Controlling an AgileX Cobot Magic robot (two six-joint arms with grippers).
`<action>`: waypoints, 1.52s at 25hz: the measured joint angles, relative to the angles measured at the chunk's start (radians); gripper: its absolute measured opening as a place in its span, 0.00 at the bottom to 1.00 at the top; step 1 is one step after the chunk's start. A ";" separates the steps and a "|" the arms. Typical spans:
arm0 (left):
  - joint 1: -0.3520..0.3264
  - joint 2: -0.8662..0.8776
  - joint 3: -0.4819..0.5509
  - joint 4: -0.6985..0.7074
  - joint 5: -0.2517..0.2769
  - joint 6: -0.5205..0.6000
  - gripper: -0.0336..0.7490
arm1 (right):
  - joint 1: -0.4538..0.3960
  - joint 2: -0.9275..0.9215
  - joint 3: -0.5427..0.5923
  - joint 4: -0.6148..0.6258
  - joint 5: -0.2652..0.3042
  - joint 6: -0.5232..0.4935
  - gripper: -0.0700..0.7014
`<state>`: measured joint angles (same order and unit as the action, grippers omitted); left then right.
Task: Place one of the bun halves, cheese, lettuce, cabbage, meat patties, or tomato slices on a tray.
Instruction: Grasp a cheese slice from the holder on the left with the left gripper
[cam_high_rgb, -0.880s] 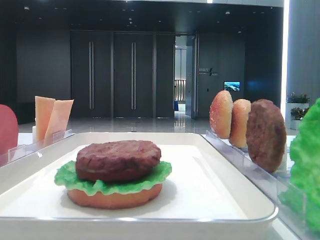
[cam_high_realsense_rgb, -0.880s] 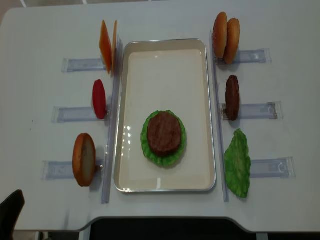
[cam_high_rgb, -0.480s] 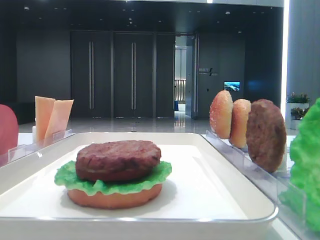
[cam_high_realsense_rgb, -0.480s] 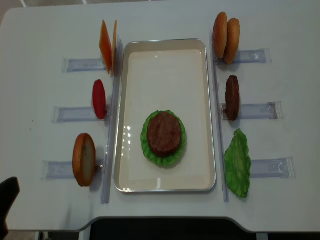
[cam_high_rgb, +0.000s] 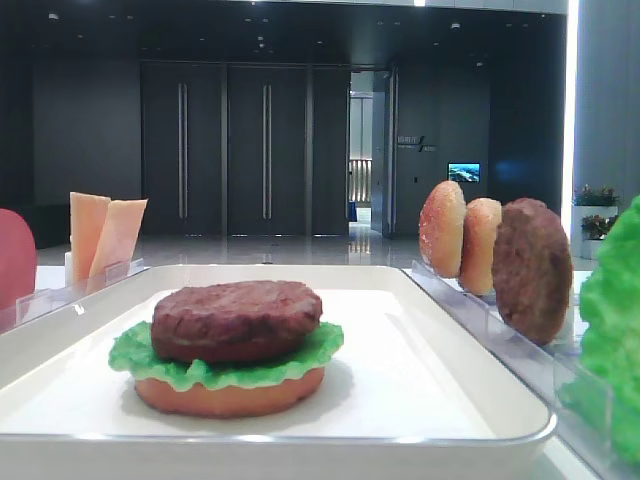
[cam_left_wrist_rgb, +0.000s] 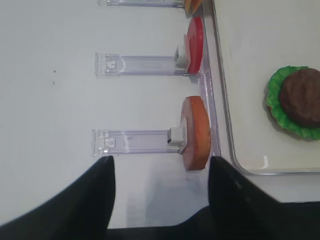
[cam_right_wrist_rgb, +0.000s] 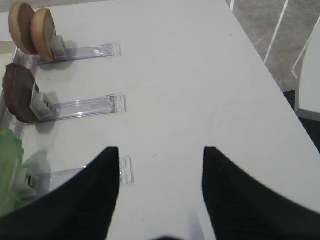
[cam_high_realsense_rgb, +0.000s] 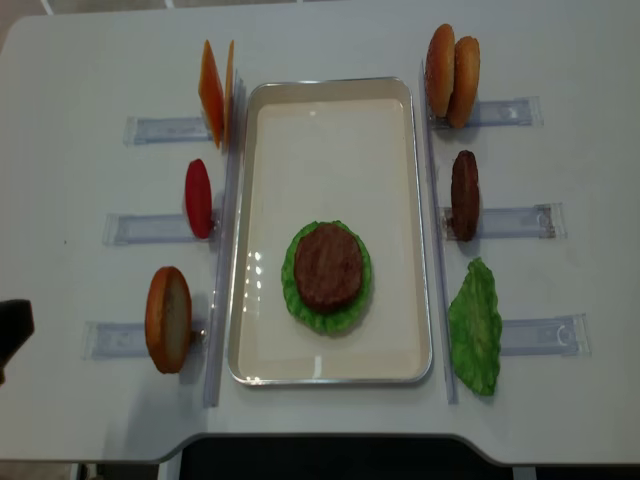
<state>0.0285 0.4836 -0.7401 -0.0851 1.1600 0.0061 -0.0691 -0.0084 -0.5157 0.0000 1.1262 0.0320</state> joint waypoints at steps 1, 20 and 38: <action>0.000 0.030 -0.022 0.001 0.003 -0.006 0.62 | 0.000 0.000 0.000 0.000 0.000 0.000 0.56; 0.000 0.661 -0.545 0.041 0.069 -0.022 0.62 | 0.000 0.000 0.000 0.000 0.000 0.000 0.56; 0.000 1.144 -0.931 0.065 0.081 -0.063 0.62 | 0.000 0.000 0.000 0.000 0.000 0.000 0.56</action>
<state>0.0285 1.6281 -1.6711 -0.0196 1.2413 -0.0573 -0.0691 -0.0084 -0.5157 0.0000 1.1262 0.0320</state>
